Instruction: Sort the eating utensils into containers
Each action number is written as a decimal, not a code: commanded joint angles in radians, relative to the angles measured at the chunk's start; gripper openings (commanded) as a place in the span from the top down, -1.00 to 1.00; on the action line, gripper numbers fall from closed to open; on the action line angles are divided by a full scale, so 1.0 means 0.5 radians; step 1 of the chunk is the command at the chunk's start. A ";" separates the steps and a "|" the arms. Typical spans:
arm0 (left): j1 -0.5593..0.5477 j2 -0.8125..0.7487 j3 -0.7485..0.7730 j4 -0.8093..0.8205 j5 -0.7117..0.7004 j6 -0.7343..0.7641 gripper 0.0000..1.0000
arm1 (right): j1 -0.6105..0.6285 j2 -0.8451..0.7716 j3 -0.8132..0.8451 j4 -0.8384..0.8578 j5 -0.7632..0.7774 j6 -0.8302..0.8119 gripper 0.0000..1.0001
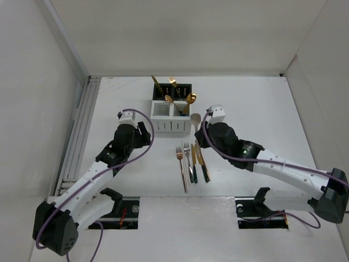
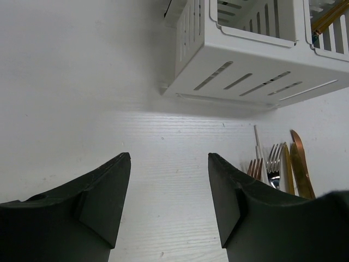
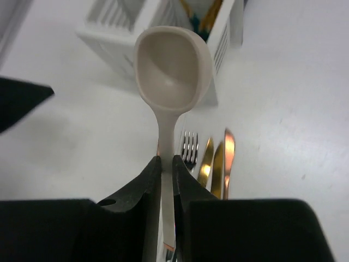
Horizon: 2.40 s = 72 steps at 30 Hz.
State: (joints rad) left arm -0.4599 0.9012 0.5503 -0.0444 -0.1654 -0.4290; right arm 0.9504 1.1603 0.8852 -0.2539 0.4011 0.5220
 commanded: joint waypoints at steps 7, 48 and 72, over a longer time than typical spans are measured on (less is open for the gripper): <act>0.021 0.035 0.001 0.104 -0.010 0.017 -0.12 | -0.048 0.385 0.174 1.617 0.339 -1.311 1.00; 0.076 0.124 0.019 0.181 0.027 0.140 -0.10 | -0.401 0.518 0.230 1.522 -0.081 -1.010 -0.37; 0.076 -0.047 -0.064 0.218 0.174 0.161 0.07 | -0.140 -0.045 0.186 -0.060 -0.112 -0.206 -0.13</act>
State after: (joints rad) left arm -0.4278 0.9146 0.5144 0.0238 -0.0853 -0.3817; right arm 0.8780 1.0718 0.8448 -0.3450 0.3195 0.4816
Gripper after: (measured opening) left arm 0.475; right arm 0.546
